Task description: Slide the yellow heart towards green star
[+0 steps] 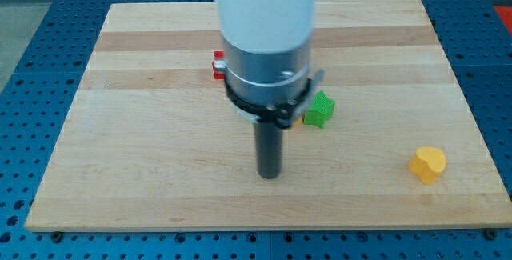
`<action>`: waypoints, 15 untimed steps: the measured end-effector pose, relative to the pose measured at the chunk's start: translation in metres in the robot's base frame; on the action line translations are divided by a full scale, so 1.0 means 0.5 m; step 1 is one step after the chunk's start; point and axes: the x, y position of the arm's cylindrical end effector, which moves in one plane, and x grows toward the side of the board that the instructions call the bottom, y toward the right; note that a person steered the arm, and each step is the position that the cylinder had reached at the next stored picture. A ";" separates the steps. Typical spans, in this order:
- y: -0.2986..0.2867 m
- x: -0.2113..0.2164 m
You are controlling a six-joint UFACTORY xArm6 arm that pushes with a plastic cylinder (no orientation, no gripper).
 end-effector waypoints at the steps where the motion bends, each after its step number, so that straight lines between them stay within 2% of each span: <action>1: 0.091 0.021; 3: 0.317 0.056; 4: 0.399 0.092; 5: 0.465 0.090; 9: 0.455 0.019; 13: 0.365 0.003; 15: 0.356 -0.058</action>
